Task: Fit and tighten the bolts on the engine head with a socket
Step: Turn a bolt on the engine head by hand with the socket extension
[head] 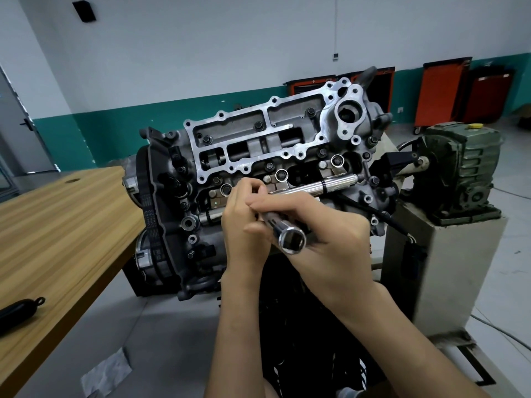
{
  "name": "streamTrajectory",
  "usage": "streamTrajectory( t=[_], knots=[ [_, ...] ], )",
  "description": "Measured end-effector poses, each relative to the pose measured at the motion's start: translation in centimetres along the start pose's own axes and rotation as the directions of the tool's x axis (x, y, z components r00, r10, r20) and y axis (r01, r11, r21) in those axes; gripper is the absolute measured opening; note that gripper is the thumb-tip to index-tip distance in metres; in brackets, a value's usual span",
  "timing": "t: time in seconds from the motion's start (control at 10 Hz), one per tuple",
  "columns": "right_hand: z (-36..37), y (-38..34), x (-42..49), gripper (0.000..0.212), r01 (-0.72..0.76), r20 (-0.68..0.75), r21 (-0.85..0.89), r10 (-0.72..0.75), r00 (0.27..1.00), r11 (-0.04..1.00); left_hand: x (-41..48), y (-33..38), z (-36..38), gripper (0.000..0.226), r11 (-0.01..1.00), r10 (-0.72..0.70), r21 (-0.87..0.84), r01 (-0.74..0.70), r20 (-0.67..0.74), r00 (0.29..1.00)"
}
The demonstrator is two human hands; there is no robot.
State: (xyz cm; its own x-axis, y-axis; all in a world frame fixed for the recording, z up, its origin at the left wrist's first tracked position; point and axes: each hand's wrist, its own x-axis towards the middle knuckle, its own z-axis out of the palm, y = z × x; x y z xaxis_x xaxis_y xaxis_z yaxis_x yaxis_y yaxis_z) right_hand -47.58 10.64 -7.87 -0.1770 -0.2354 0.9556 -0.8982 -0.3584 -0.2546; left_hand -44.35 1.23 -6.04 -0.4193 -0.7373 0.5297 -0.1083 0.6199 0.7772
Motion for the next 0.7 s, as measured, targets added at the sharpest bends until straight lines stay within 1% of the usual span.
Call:
streamTrajectory(
  t=[0.1, 0.2, 0.3, 0.4, 0.5, 0.6, 0.7],
  knots=[
    [-0.1, -0.4, 0.0, 0.026, -0.025, 0.040, 0.067, 0.022, 0.999, 0.997, 0.0, 1.0, -0.4, 0.018, 0.994, -0.029, -0.099, 0.038, 0.096, 0.995],
    [0.3, -0.4, -0.3, 0.028, 0.016, 0.105, 0.059, -0.022, 0.994, 0.998, 0.8, 1.9, -0.7, 0.014, 0.989, -0.138, -0.026, 0.145, 0.165, 0.977],
    [-0.1, 0.1, -0.1, 0.031, 0.010, 0.093, 0.013, -0.011, 0.996, 1.000, 0.8, 1.9, -1.1, 0.017, 0.991, -0.128, 0.066, 0.119, 0.165, 0.978],
    [-0.3, 0.2, 0.1, 0.031, -0.019, 0.081, 0.038, 0.016, 0.997, 0.999, -0.5, 1.1, -0.6, 0.016, 0.999, -0.028, 0.021, 0.027, 0.084, 0.996],
    [0.1, -0.2, -0.2, 0.031, -0.008, 0.143, 0.077, -0.003, 0.990, 0.997, 0.1, 2.2, -0.8, 0.020, 0.994, -0.107, -0.028, 0.109, 0.065, 0.992],
    [0.1, -0.3, 0.0, 0.032, 0.006, 0.155, 0.037, -0.011, 0.988, 0.999, 0.6, 2.1, -0.8, 0.020, 0.985, -0.171, -0.018, 0.174, 0.121, 0.978],
    [-0.7, 0.0, 0.5, 0.030, -0.017, 0.043, 0.017, 0.016, 0.999, 1.000, -0.2, 1.0, -0.9, 0.016, 0.999, 0.011, 0.049, -0.016, 0.099, 0.995]
  ],
)
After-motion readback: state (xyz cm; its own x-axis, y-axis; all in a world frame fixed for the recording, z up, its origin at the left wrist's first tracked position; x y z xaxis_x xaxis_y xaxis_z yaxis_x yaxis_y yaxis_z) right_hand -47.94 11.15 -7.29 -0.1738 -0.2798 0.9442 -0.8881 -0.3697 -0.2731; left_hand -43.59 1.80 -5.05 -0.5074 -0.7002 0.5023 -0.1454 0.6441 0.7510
